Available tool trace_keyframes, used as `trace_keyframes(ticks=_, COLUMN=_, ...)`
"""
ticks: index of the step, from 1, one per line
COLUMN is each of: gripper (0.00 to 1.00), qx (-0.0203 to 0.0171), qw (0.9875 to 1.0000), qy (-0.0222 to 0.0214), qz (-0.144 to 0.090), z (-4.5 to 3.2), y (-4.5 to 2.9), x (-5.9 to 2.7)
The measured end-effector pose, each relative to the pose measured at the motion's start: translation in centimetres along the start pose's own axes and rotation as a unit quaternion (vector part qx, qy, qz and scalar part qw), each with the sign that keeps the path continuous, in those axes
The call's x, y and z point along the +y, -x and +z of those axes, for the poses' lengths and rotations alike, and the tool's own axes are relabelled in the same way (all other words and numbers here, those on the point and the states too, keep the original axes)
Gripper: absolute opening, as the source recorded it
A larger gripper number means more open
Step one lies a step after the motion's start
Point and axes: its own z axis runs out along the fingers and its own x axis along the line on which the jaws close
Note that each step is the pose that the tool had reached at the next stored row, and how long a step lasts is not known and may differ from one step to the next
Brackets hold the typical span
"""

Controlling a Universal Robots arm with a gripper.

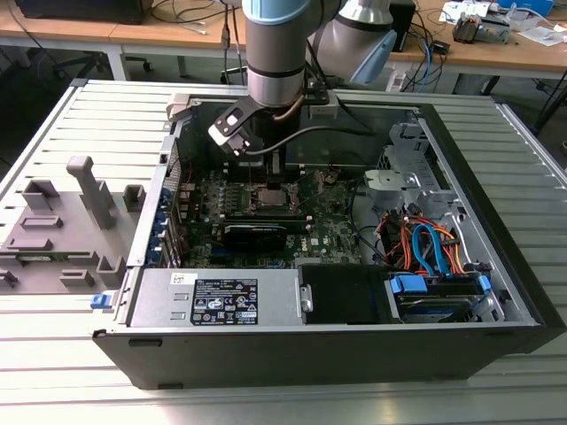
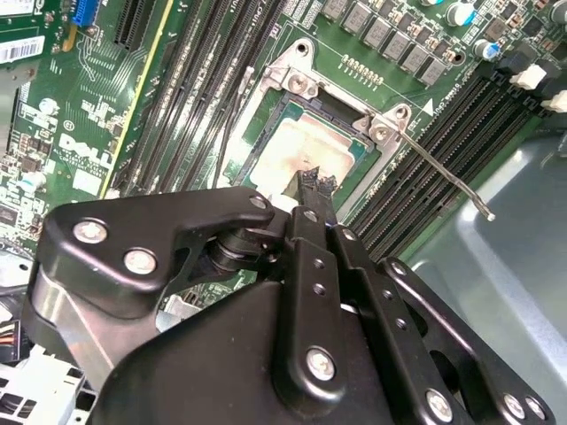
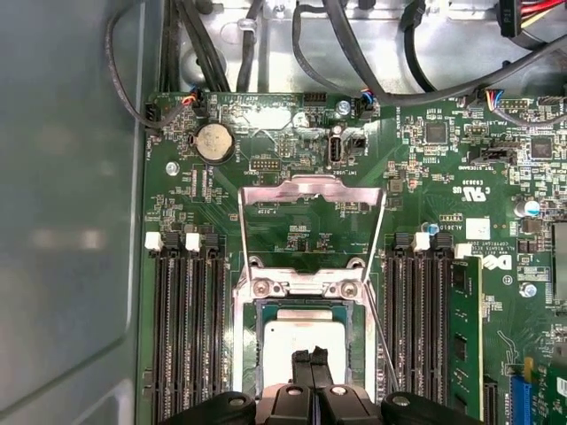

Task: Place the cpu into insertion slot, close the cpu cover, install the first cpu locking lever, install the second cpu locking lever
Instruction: 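Place the cpu into insertion slot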

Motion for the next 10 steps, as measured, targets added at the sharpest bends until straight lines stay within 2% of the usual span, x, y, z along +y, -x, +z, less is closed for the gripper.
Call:
trace_keyframes(ticks=8, gripper=0.11, qx=0.0002, qw=1.0000, qy=0.0000, qz=0.000, z=-0.58, y=0.00, x=0.02)
trace_keyframes(ticks=10, gripper=0.11, qx=0.0004, qw=1.0000, qy=0.0000, qz=0.000, z=-1.09, y=0.01, x=0.04)
